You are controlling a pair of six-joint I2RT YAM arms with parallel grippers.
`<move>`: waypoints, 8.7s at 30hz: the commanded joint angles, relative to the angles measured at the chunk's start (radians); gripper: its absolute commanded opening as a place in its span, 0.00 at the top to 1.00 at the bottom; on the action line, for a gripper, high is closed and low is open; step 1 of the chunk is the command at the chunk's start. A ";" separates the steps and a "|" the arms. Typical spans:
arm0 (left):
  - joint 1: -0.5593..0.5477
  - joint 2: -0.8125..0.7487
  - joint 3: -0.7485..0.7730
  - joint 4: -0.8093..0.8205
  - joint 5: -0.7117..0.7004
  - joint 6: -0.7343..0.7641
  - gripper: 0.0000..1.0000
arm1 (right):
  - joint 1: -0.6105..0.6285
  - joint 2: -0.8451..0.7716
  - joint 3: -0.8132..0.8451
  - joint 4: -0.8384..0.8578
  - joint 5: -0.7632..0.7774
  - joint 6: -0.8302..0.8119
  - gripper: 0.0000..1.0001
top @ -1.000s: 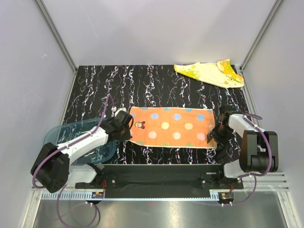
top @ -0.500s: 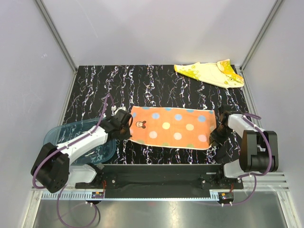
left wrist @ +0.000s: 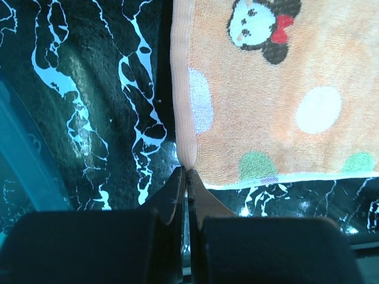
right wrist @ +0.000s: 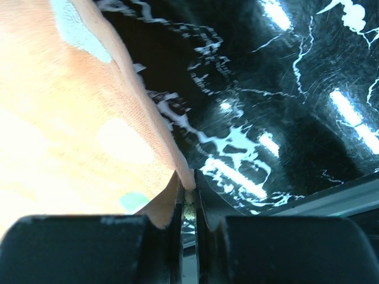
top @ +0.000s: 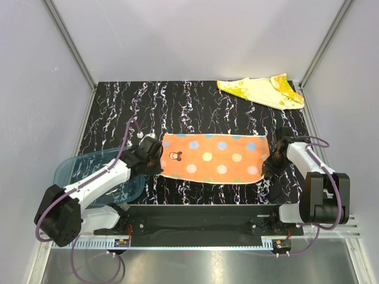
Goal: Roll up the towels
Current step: Fold the towel
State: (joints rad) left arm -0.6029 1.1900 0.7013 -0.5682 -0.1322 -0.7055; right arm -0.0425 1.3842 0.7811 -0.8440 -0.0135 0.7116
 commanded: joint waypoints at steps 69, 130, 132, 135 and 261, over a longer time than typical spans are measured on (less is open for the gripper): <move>0.166 0.105 0.239 -0.134 0.112 0.090 1.00 | 0.004 0.206 0.222 0.005 0.058 -0.124 0.62; 0.216 0.332 0.576 -0.302 0.091 0.130 1.00 | 0.004 0.292 0.618 -0.122 -0.117 -0.164 1.00; 0.227 0.351 0.596 -0.309 0.086 0.130 1.00 | 0.004 0.320 0.656 -0.129 -0.108 -0.170 1.00; 0.247 0.378 0.632 -0.325 0.071 0.132 1.00 | 0.004 0.381 0.719 -0.148 -0.111 -0.175 1.00; 0.218 0.649 0.690 0.071 0.163 0.173 0.46 | 0.156 0.150 0.394 0.251 -0.562 -0.160 0.76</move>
State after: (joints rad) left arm -0.3866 1.7313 1.3334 -0.5575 -0.0040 -0.5526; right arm 0.0624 1.5719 1.2510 -0.7418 -0.2749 0.4911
